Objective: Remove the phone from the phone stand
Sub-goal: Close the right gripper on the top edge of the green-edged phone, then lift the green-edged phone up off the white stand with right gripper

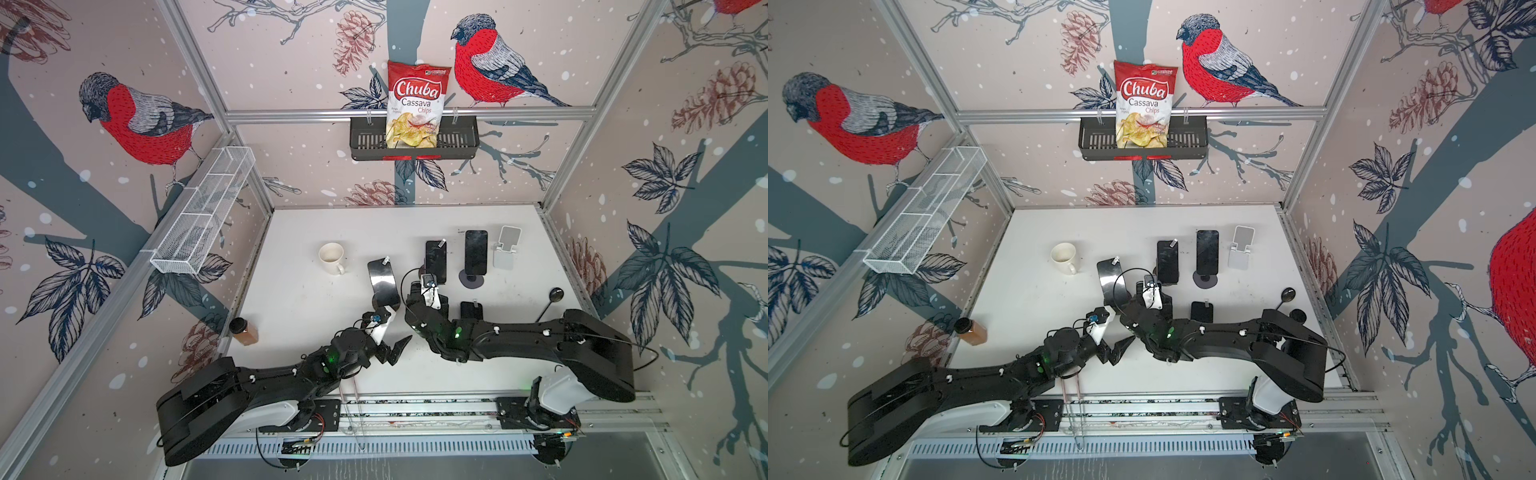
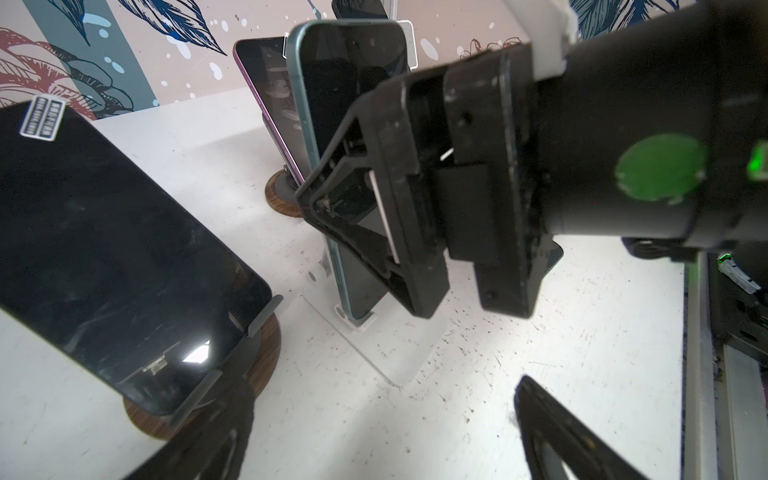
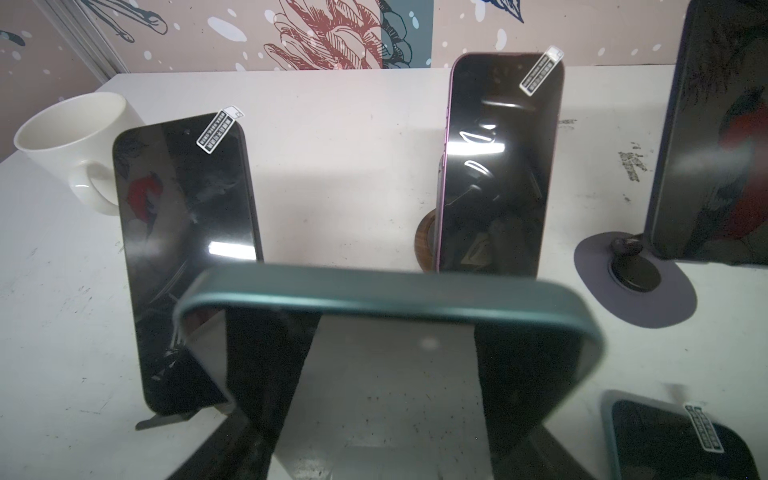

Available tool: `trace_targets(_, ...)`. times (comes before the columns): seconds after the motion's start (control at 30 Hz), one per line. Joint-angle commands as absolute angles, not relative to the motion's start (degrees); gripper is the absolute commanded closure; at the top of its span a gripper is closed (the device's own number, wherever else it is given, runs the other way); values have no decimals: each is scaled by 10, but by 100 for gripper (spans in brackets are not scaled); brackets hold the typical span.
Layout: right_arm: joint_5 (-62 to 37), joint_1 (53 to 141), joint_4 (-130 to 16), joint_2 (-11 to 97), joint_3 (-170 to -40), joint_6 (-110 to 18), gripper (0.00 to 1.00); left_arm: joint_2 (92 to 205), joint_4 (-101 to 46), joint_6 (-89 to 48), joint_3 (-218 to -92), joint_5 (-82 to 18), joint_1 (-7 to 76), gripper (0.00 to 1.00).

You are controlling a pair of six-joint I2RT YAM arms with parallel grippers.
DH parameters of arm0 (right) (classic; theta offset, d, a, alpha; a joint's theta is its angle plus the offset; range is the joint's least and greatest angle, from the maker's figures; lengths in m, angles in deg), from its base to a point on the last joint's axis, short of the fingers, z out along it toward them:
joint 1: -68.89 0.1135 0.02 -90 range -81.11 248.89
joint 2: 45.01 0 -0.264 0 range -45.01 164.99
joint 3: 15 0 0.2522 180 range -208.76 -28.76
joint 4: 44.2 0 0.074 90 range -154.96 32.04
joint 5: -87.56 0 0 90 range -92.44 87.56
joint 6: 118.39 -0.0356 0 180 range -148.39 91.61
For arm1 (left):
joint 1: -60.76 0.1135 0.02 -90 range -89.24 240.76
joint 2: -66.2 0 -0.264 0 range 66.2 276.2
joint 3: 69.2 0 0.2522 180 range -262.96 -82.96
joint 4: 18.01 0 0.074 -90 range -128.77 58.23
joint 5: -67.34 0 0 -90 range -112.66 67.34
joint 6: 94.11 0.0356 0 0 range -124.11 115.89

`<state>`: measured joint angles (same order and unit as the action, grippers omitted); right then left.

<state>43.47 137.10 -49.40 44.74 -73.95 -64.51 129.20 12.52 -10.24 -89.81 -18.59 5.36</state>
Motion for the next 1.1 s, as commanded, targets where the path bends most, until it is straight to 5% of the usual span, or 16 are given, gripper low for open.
trace_targets(0.0,438,1369,-479,443,-745,-642,29,1289,135,-102,-897,-188,53,4)
trace_targets(1.07,402,1362,-553,327,-719,-658,30,1306,134,-94,-914,-191,53,4)
